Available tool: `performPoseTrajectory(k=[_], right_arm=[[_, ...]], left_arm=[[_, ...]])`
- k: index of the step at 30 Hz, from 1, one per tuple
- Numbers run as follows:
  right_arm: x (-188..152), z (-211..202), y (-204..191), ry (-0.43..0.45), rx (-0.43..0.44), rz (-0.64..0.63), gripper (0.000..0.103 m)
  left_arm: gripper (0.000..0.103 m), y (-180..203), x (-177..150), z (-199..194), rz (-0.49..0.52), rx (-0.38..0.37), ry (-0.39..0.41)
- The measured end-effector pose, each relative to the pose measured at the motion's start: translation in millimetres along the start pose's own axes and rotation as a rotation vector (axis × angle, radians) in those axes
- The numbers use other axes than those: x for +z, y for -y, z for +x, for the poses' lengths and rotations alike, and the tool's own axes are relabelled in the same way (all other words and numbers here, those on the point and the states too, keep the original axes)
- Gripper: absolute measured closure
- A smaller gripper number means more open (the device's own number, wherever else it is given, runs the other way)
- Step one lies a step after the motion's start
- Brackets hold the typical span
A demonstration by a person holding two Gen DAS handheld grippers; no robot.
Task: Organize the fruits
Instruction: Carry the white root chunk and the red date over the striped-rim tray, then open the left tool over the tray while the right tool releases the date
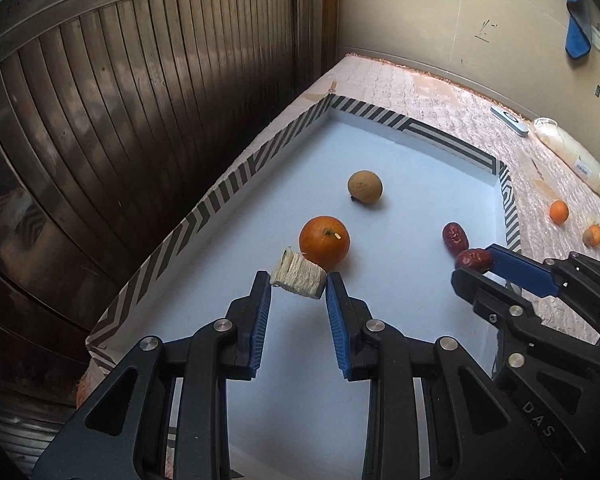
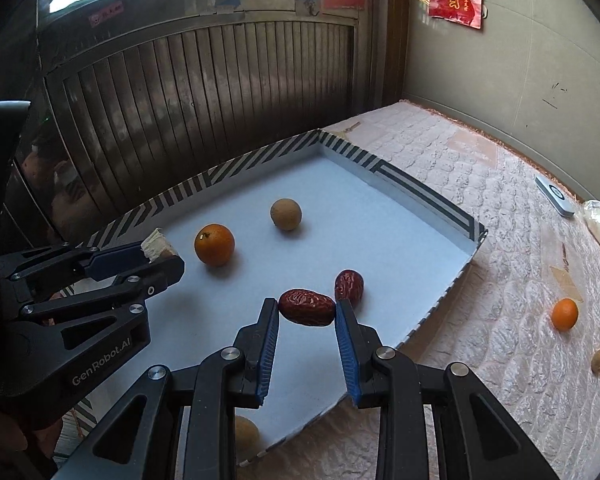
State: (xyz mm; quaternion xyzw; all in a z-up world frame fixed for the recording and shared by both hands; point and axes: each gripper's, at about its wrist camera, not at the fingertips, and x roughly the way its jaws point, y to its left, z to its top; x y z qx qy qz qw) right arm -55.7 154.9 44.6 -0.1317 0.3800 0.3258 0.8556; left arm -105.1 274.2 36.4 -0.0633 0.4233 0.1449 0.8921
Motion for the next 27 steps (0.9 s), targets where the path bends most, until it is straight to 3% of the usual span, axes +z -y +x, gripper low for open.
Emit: performPoseTrajectory(k=[19,27], right_arm=[[-0.1,33.3,-10.0,-0.063,0.035,-0.007,0.075],[2.2,38.9,-11.4,-0.055,0.004,-0.018,0.075]], left_arm=[[0.075,-0.6,-0.1,12.1,-0.004,0.002,-0.027],[0.075,-1.3,1.5,18.3,-0.017,0.008,-0.043]])
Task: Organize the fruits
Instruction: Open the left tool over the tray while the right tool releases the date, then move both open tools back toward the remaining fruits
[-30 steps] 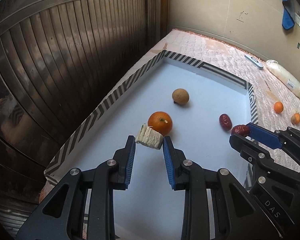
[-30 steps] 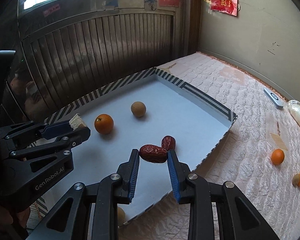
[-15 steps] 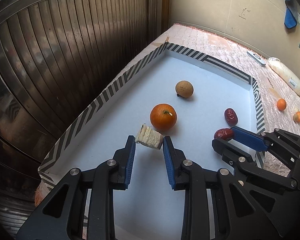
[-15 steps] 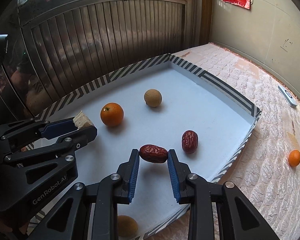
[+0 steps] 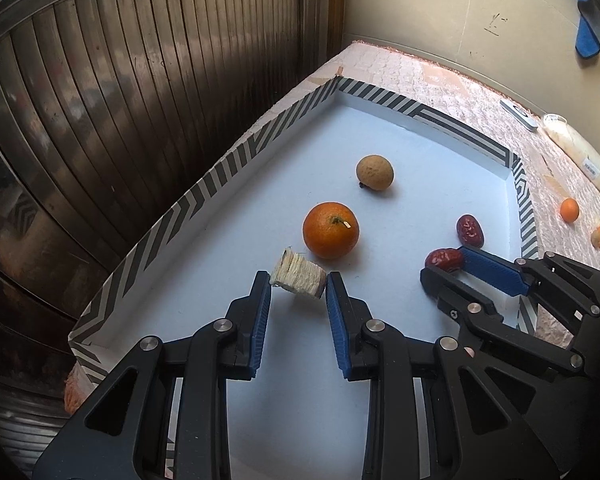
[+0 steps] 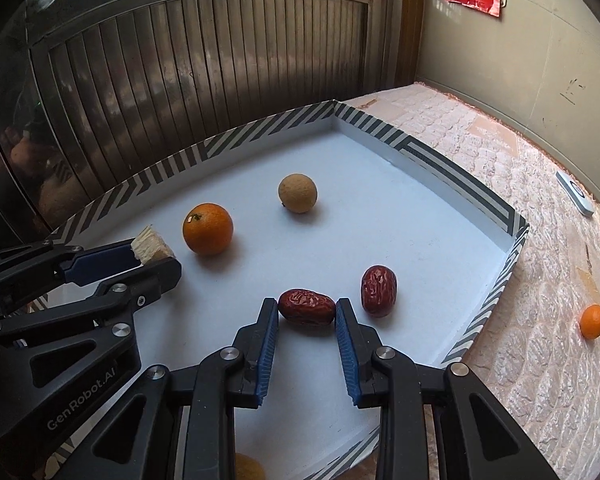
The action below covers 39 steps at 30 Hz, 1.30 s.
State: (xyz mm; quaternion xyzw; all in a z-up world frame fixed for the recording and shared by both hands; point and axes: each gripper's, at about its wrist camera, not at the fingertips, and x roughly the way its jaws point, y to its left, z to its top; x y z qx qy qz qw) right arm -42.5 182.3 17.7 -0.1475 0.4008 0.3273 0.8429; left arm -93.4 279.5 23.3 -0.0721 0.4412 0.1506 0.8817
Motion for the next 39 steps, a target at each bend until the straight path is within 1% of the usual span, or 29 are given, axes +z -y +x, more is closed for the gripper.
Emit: performPoseTrajectory(k=[2,6,10,11,12,13,14,15,19,23,26,32,36,39], right_arm=[[0.7,-0.4,1.5,0.000,0.009,0.009,0.075],[0.6,-3.1,2.6,0.005,0.039,0.028,0.068],[-1.1,-11.6,2.4,0.020,0.030,0.034,0.065],[-1.5,-15.0,3.2,0.030,0.024,0.038,0.065],[-2.2,-18.9,4.1,0.040,0.021,0.042,0.064],[-2.7,-23.4,5.9,0.051,0.018,0.048,0.063],[-3.3,-27.2,7.5,0.057,0.011,0.050,0.063],[-4.0,-30.6,9.9,0.065,0.006,0.052,0.062],[-7.9,-46.6,22.8,0.095,-0.012,0.085,0.057],[-15.5,-61.0,37.6,0.111,-0.038,0.108,0.056],[-23.2,-70.3,51.1,0.116,-0.064,0.135,0.056],[-44.8,-92.1,89.9,0.127,-0.123,0.211,0.056],[-61.2,-106.1,117.3,0.129,-0.164,0.268,0.056],[-74.6,-116.1,136.7,0.129,-0.190,0.307,0.056]], left_arm=[[0.075,-0.8,0.3,1.2,-0.005,-0.004,-0.004],[0.074,0.3,-0.4,2.3,0.000,0.004,-0.007],[0.073,0.3,-0.7,1.1,-0.007,0.007,-0.003],[0.065,0.2,-0.3,0.4,-0.007,0.010,0.001],[0.061,0.5,-0.2,-1.3,-0.008,0.011,0.008],[0.051,0.3,-0.1,-3.9,-0.012,0.013,0.020],[0.045,0.5,-0.1,-7.1,-0.015,0.014,0.031],[0.043,1.0,0.2,-10.2,-0.016,0.012,0.044],[0.043,8.6,2.8,-20.3,0.002,0.013,0.075],[0.043,22.4,7.0,-27.2,0.024,-0.007,0.095],[0.043,38.5,9.4,-30.3,0.045,-0.037,0.103],[0.043,77.4,12.9,-32.8,0.103,-0.103,0.100],[0.043,105.7,14.0,-30.8,0.133,-0.154,0.075],[0.043,127.6,13.4,-30.8,0.164,-0.165,0.068]])
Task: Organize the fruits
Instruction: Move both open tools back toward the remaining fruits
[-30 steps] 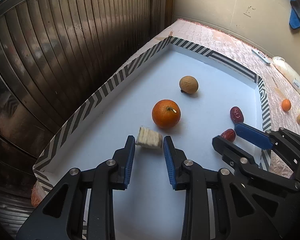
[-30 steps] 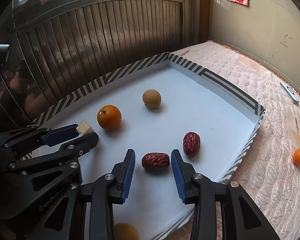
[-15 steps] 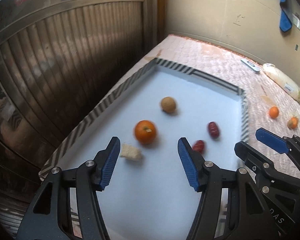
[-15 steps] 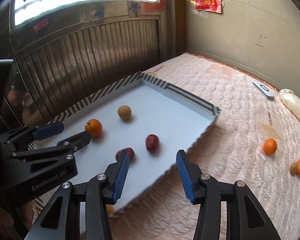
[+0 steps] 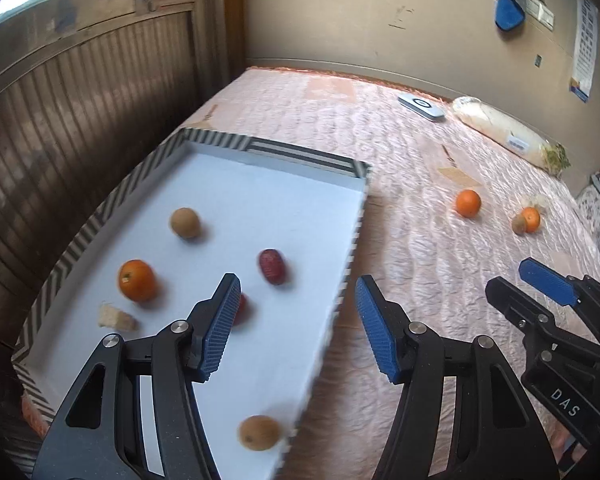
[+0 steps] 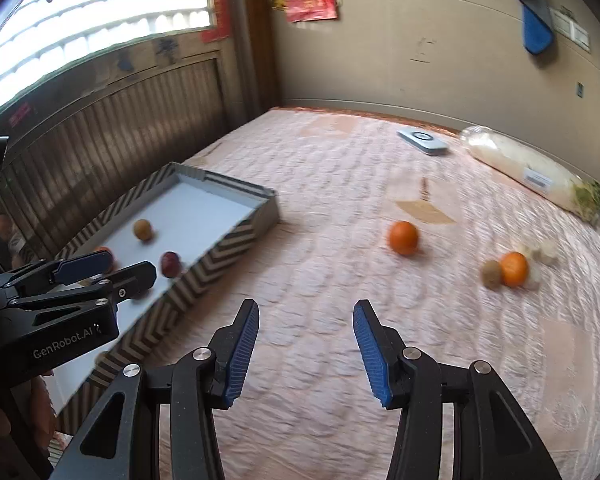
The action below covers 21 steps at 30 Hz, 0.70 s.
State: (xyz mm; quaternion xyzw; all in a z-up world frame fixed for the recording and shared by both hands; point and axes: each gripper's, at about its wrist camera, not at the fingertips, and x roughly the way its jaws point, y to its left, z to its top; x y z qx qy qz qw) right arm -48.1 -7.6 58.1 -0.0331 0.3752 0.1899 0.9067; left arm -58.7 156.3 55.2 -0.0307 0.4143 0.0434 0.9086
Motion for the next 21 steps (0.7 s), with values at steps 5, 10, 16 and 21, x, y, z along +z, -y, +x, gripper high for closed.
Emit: performPoseTrajectory(k=[5,10,16,21], right_arm=[[-8.4,-7.0,38.5,-0.006,-0.051,0.050,0.055],[-14.9,-11.3,69.3,-0.012,-0.065,0.099,0.055],[-18.8,-10.8,98.4,-0.037,-0.091,0.110,0.055],[-20.8,-8.0,125.2,-0.051,-0.102,0.143,0.055]], left_arm=[[0.043,30.1,6.1,9.2,0.037,-0.025,-0.020],[0.043,52.1,15.9,22.2,0.039,-0.082,-0.060],[0.043,84.0,32.3,37.0,0.062,-0.127,-0.093],[0.043,113.2,47.4,55.1,0.092,-0.135,-0.108]])
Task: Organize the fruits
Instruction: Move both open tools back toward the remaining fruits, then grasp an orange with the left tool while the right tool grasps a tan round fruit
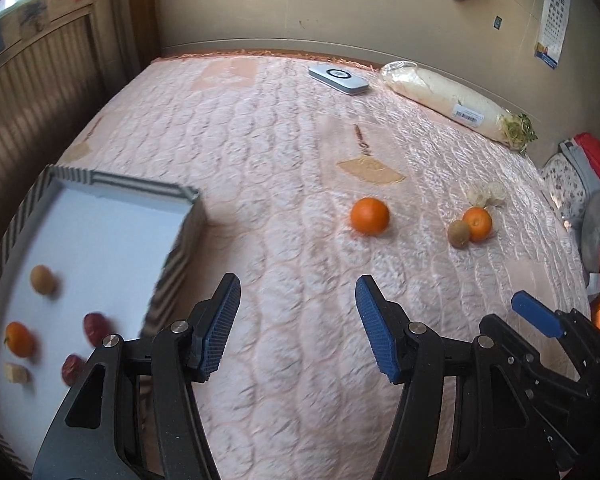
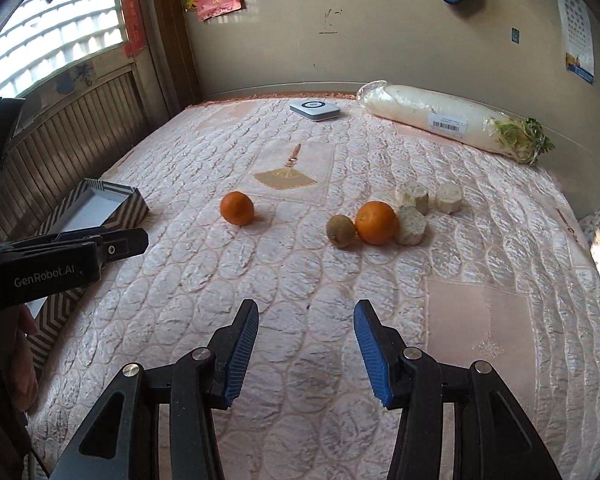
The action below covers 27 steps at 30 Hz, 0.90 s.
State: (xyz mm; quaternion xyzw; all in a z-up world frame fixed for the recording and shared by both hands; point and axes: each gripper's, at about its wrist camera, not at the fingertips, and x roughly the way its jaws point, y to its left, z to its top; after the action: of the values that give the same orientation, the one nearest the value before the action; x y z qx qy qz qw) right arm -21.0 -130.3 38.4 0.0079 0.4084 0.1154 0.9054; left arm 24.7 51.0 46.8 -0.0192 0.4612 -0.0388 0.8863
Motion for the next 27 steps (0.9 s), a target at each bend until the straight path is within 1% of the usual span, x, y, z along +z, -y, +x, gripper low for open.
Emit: performPoseTrajectory(k=[5,11,17,21,22,24,25,26,27], right_arm=[[2.8,9.8,19.2,-0.024,-0.006,0.028,0.055],[4.3,15.1,31.5,-0.032,0.001,0.050,0.055],[5.3,20.6,32.5,-0.039,0.010,0.057,0.055],[8.9,29.1,32.2,-0.047,0.021,0.063,0.055],[10.4,31.6,32.6,-0.048,0.023,0.065,0.055],[14.5,36.8,32.8,-0.048,0.027,0.071,0.055],[16.9,39.8,32.6,-0.047,0.028,0.074,0.055],[19.0,42.5,32.5,-0.047,0.030,0.077,0.055],[20.6,45.1,32.3,-0.047,0.032,0.080,0.055]], left_arm=[[0.043,19.6,16.4,24.0,0.026,-0.006,-0.034],[0.043,30.7,32.5,43.9,0.027,-0.004,-0.046],[0.043,40.1,45.8,61.4,0.037,-0.005,-0.065],[0.043,39.6,48.6,69.9,0.027,-0.020,-0.078],[0.043,38.7,48.6,70.8,0.022,-0.013,-0.077],[0.048,37.1,48.3,71.8,0.009,-0.029,-0.081],[0.058,36.0,48.0,71.5,0.002,-0.053,-0.084],[0.064,36.4,48.0,71.0,0.001,-0.069,-0.086],[0.067,37.9,48.0,70.0,0.004,-0.074,-0.085]])
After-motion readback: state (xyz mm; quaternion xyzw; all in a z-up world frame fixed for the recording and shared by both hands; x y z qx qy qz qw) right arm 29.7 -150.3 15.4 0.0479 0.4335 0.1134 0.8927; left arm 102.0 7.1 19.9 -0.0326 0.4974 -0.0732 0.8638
